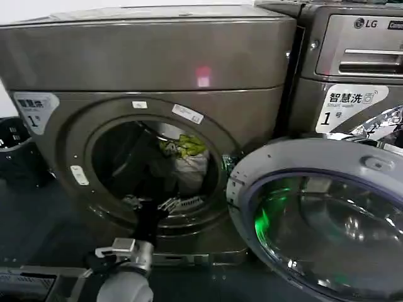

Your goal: Grasp the clothes from the dryer.

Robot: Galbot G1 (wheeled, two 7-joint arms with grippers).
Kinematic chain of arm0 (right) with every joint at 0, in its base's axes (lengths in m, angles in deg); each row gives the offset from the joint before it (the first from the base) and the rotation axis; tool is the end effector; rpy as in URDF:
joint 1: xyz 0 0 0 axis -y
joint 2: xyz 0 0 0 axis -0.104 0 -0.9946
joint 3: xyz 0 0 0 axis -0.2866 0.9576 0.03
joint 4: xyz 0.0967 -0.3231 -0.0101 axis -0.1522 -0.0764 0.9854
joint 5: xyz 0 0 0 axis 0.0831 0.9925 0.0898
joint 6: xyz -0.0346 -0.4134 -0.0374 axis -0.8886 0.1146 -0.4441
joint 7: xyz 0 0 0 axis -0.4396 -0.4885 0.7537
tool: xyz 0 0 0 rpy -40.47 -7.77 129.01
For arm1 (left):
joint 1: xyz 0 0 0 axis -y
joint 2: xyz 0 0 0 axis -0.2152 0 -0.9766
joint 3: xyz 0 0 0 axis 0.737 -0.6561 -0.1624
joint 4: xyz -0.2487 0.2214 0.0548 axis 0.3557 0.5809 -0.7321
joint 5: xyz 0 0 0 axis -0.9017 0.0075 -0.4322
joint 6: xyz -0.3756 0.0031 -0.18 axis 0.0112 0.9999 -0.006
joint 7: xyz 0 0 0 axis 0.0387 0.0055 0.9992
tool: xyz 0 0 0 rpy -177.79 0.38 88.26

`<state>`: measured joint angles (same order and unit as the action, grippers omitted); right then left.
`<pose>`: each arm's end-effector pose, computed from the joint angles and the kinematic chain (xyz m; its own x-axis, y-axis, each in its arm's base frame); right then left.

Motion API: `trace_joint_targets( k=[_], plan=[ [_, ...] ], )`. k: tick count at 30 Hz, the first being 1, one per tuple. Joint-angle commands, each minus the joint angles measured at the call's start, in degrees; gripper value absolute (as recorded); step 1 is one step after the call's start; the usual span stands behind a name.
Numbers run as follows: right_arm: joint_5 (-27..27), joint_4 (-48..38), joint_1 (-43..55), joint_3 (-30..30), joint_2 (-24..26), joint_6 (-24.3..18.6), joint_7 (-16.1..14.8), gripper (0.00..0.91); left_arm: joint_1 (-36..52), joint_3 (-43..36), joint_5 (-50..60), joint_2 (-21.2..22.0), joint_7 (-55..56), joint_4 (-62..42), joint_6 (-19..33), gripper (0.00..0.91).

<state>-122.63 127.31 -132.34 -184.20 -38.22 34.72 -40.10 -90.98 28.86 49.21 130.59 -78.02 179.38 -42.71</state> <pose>-0.0651 -0.4387 0.1220 -0.4400 0.6419 -0.6280 0.8739 0.4671 -0.1349 0.2980 -0.0490 -0.1735 -0.9918 0.0592 -0.1133 0.0597 0.9982 -0.0013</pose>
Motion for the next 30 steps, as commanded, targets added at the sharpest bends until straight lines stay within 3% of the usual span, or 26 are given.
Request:
trace_joint_targets(
  k=[1, 19, 30],
  plan=[
    [-0.13, 0.36, 0.03, 0.04, -0.09, -0.30, 0.06, 0.907, -0.20, -0.12, -0.02, -0.09, -0.06, 0.14, -0.04, 0.907],
    [-0.07, 0.40, 0.97, 0.83, -0.04, -0.65, 0.33, 0.907, 0.12, 0.05, 0.09, 0.22, -0.11, -0.24, -0.04, 0.907],
    [0.02, 0.52, 0.95, 0.33, -0.01, -1.18, -1.04, 0.907, 1.02, -0.06, 0.17, 0.37, -0.14, -1.06, 0.10, 0.907]
  ],
)
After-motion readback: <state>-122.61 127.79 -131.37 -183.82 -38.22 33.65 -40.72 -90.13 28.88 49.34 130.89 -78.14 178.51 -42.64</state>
